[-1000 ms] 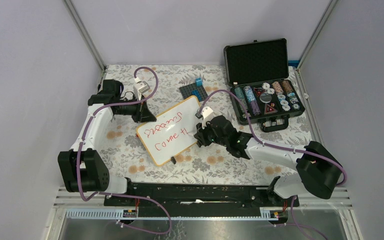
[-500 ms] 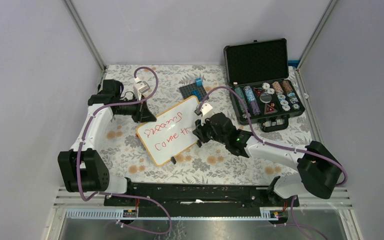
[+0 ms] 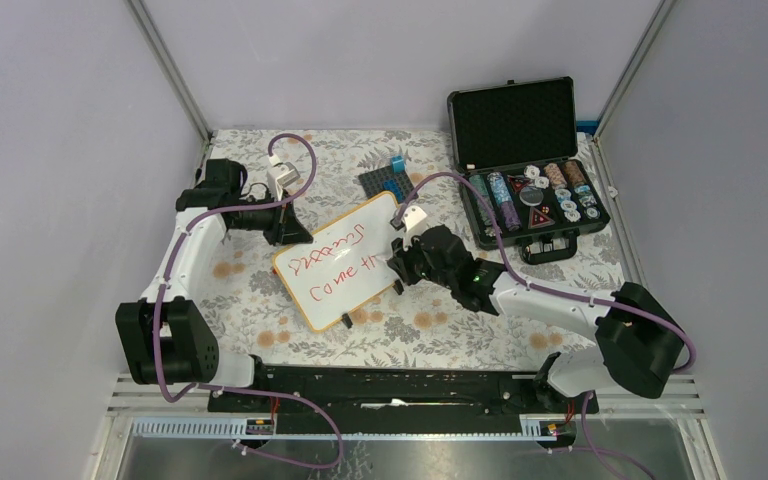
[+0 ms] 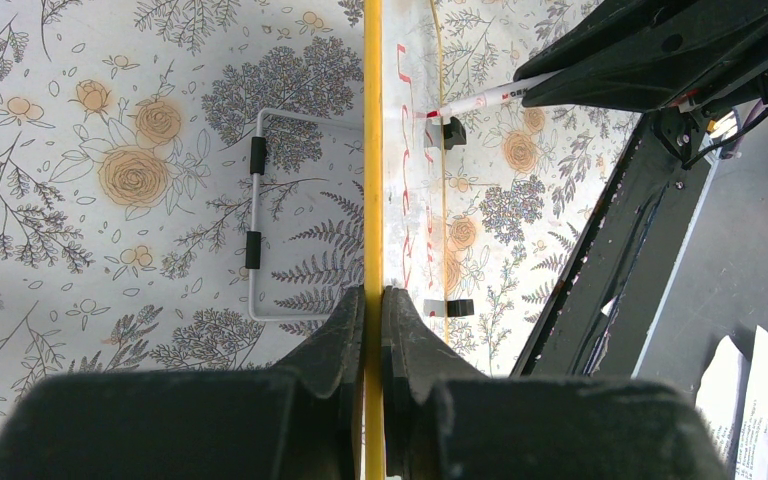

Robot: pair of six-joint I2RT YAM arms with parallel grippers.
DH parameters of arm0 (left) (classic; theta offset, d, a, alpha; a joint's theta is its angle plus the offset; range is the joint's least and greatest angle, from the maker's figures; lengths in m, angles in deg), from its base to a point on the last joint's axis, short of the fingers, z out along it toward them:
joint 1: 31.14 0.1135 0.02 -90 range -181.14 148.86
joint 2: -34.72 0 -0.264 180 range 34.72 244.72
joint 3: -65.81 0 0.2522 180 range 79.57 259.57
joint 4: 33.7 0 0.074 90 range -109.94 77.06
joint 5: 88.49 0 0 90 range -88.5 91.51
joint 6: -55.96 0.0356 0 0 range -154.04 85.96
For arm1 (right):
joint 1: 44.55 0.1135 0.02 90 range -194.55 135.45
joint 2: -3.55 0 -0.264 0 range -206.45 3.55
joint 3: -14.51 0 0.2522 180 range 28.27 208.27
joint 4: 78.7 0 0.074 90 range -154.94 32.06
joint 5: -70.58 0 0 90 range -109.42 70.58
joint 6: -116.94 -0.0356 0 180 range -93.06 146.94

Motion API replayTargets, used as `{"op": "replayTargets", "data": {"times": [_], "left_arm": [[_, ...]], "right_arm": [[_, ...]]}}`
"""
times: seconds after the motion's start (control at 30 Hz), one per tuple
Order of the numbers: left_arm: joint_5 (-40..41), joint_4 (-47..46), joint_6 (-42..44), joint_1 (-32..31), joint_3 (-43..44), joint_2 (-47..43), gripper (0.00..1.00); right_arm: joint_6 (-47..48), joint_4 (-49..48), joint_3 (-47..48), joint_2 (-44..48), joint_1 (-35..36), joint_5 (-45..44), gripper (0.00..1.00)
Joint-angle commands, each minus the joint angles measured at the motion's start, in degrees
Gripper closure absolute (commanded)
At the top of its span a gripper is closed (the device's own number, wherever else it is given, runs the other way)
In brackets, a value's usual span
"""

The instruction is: Write a sentence on the whiteboard

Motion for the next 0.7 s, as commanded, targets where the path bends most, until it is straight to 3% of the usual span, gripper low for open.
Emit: {"op": "replayTargets", "data": {"times": [0.0,0.67], "left_arm": [[0.74,0.14,1.47,-1.08,-0.19,-0.16,1.0],[0.7,0.13,1.58,-1.02,-0.4,-0.01,1.0]], "right_arm": [[0.68,-0.53,0.16,3.4,-0.44,-2.2,1.0],[1.44,-1.12,1.56,0.45,-0.48,-0.71,1.0]]}}
